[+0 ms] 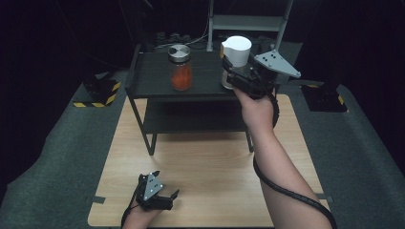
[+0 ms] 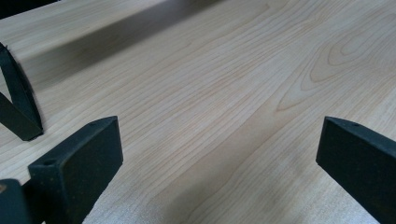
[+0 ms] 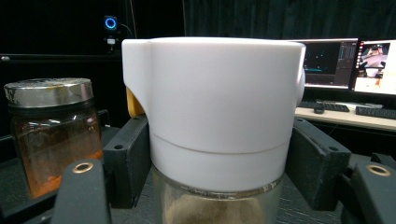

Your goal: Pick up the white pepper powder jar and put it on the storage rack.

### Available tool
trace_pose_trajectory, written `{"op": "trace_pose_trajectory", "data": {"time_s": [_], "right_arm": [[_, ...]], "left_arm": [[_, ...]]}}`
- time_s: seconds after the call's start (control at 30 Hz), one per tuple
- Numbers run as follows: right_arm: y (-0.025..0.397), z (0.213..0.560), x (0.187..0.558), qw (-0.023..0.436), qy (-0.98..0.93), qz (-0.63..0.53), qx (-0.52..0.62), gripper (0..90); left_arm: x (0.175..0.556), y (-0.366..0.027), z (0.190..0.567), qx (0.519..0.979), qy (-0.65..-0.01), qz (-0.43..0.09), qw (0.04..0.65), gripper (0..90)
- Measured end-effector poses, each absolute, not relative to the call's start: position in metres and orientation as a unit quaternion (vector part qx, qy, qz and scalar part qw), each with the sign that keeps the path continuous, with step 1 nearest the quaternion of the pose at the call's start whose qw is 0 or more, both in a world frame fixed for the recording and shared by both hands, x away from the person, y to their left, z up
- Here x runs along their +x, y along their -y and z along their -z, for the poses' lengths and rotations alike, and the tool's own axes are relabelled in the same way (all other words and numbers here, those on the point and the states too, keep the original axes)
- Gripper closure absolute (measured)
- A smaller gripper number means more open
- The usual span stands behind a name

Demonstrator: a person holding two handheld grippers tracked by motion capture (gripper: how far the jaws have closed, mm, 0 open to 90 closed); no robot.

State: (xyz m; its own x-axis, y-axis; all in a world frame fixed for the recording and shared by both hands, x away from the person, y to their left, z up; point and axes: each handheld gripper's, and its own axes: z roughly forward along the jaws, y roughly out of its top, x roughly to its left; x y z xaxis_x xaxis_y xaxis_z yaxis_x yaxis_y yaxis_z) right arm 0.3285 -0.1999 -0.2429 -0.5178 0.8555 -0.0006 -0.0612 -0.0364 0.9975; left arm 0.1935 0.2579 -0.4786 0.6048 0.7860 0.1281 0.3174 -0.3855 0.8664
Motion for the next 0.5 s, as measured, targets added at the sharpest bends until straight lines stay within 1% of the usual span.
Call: {"op": "trace_pose_trajectory", "data": {"time_s": [0.23, 0.3, 0.4, 0.5], "right_arm": [[0.2031, 0.2398, 0.3270, 0.357, -0.602, -0.634, 0.328, 26.5], [0.2041, 0.2391, 0.3255, 0.356, -0.601, -0.635, 0.329, 24.0], [0.2059, 0.2381, 0.3223, 0.355, -0.600, -0.635, 0.332, 17.6], [0.2099, 0.2379, 0.3205, 0.350, -0.602, -0.638, 0.330, 15.4]], "left_arm": [[0.1937, -0.2581, 0.4786, 0.786, -0.351, -0.272, 0.429, 0.8], [0.1935, -0.2582, 0.4787, 0.786, -0.350, -0.273, 0.430, 0.8], [0.1935, -0.2579, 0.4786, 0.786, -0.350, -0.273, 0.429, 0.8], [0.1934, -0.2575, 0.4785, 0.787, -0.351, -0.273, 0.429, 0.8]]}}
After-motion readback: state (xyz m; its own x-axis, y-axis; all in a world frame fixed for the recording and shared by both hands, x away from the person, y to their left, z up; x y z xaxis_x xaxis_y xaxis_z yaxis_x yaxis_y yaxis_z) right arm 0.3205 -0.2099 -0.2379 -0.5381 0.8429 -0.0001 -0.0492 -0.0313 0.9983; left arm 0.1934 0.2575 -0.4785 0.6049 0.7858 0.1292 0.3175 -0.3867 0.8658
